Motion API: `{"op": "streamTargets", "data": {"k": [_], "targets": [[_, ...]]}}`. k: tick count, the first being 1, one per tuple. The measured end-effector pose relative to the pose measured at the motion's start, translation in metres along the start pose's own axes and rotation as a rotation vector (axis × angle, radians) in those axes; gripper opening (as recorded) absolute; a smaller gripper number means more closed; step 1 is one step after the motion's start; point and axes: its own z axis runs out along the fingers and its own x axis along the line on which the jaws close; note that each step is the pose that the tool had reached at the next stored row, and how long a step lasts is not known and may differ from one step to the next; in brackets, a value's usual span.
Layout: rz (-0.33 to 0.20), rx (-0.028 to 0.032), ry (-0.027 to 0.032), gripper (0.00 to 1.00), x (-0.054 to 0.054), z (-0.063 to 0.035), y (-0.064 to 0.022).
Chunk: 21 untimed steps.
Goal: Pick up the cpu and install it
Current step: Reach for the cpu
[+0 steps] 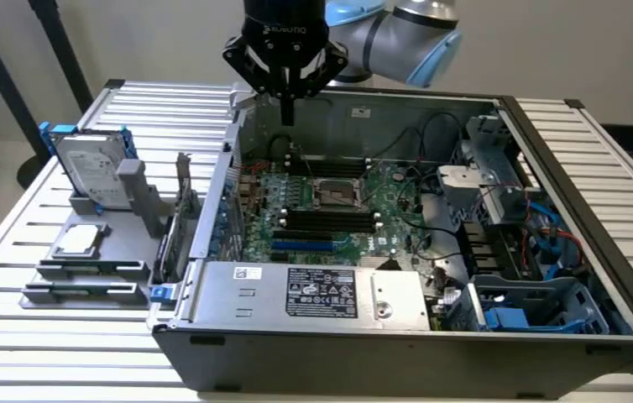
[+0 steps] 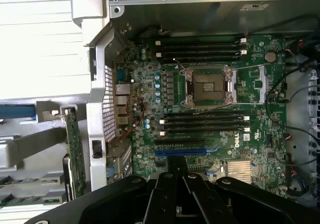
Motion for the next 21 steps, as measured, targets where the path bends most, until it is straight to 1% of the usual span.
{"op": "streamTargets", "data": {"k": [5, 6, 12, 14, 21], "targets": [[0.0, 0.0002, 0.0, 0.11, 0.0, 0.0, 0.0], [0.0, 0.0003, 0.0005, 0.11, 0.002, -0.0001, -0.0001], [0.0, 0.0006, 0.0078, 0.11, 0.028, 0.0003, -0.002], [0.0, 0.0009, 0.0112, 0.11, 0.038, 0.0008, -0.0027], [0.001, 0.0022, 0.0282, 0.11, 0.069, 0.0032, -0.005]]}}
